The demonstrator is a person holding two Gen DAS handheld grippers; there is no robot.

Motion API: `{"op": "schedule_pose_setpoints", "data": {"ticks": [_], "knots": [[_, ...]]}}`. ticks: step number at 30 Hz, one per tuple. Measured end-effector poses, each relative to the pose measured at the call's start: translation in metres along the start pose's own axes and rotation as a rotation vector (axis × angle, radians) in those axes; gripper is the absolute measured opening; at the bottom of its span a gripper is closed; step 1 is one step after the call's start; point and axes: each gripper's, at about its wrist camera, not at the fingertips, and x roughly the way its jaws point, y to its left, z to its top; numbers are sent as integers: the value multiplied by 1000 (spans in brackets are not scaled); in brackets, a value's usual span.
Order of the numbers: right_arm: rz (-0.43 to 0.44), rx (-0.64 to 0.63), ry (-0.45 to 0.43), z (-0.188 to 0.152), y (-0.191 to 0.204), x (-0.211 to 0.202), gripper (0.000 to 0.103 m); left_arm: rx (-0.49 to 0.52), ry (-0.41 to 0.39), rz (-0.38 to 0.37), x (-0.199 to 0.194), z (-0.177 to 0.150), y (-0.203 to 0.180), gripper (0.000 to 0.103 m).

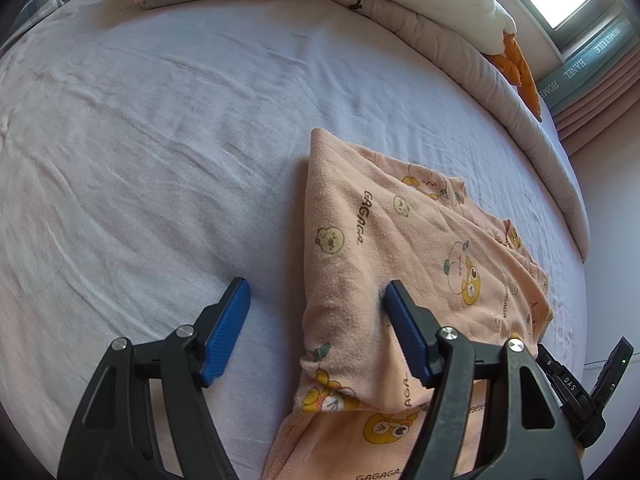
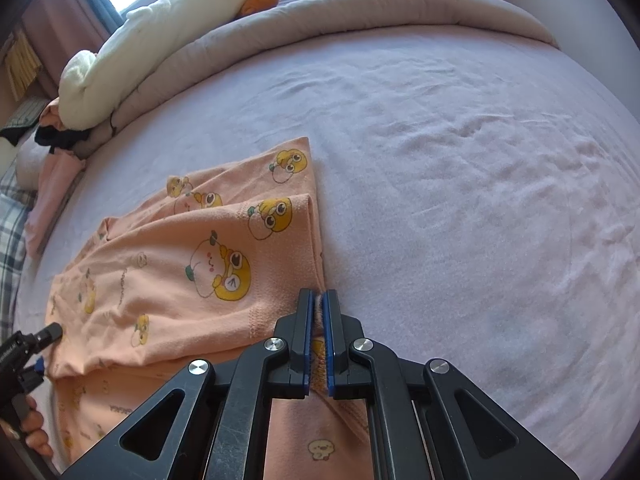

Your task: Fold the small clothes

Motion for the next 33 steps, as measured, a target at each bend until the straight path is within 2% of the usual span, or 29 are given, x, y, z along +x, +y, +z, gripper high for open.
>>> {"op": "schedule_pose_setpoints", "data": {"ticks": [7,12,14,16,18,23,27,33], "knots": [[-46,-29,-13,1,8,-6,4,18,-2,26,-10,-7,-6,68],[-36,-57,-64,1,16,-29,6,16,-34,-24,-38,-17,-6,69],[-43,-83,-105,-1,21,-44,19,44,-61,-23,-55,-25,-8,70],[-39,-116,-165,-6,26,-63,55,85,-76,-17,-71,-35,-10,71],[-34,-157,-221,-11,31,-81,65,112,-88,-15,-84,-48,-7,75],[-24,-228,-273,-26,39,-108,67,122,-113,-43,-112,-78,6,83],[-7,-264,-302,-46,41,-125,68,154,-99,-48,-126,-98,8,85],[25,-267,-268,-78,24,-129,71,206,-53,-45,-135,-136,20,85]]}}
